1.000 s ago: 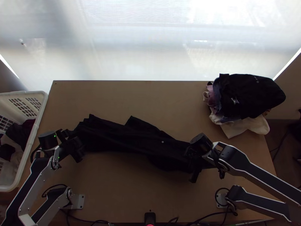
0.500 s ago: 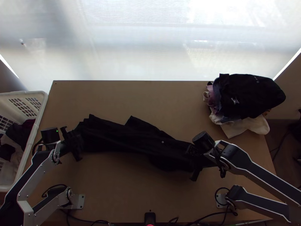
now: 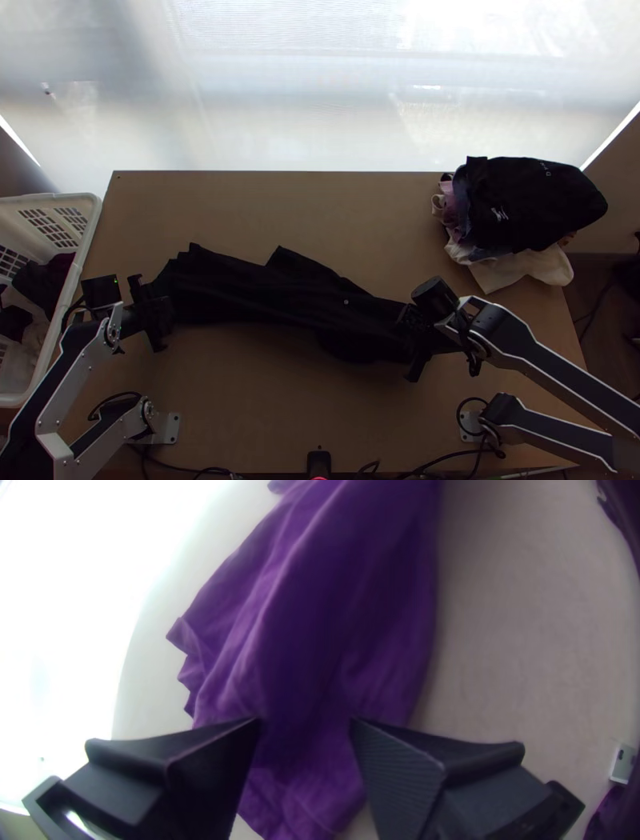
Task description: Fold the t-shirt
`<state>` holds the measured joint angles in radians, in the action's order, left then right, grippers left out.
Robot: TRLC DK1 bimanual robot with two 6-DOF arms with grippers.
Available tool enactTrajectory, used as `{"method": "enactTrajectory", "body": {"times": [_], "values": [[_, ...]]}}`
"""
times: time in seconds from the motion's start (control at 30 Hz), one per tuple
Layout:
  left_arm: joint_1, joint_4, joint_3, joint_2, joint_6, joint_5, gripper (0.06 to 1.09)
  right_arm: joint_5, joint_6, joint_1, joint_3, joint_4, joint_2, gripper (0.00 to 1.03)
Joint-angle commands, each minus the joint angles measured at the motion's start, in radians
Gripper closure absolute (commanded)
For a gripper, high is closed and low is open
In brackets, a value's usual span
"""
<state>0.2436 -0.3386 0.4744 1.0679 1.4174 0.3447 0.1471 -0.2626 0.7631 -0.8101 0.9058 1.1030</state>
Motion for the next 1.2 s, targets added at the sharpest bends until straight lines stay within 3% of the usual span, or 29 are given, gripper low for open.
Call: {"method": "enactTrajectory", "body": {"times": [0.0,0.2,0.4,0.67,0.87,1.03,1.17], "values": [[0.01,-0.011,-0.014,0.006,0.043,0.008,0.55,0.0,0.002,-0.016,0.0,-0.004,0.0,1.0],[0.016,0.047,-0.037,0.035,0.058,0.022,0.92,0.006,0.002,-0.027,-0.003,-0.005,0.0,1.0],[0.048,0.122,-0.04,0.099,0.071,0.031,1.05,0.008,0.003,-0.036,-0.003,-0.004,0.0,1.0],[0.095,0.131,0.017,0.125,0.077,0.039,1.05,0.014,0.005,-0.045,-0.011,-0.005,0.001,1.0],[0.105,-0.08,0.205,0.027,-0.026,0.068,1.05,0.019,0.006,-0.05,-0.014,-0.001,0.0,1.0],[0.12,-0.203,0.205,-0.066,0.026,0.088,1.05,0.025,0.006,-0.051,-0.017,-0.007,0.0,1.0],[0.122,-0.297,0.233,-0.143,0.002,0.097,1.05,0.026,0.006,-0.061,-0.011,-0.007,-0.003,1.0]]}}
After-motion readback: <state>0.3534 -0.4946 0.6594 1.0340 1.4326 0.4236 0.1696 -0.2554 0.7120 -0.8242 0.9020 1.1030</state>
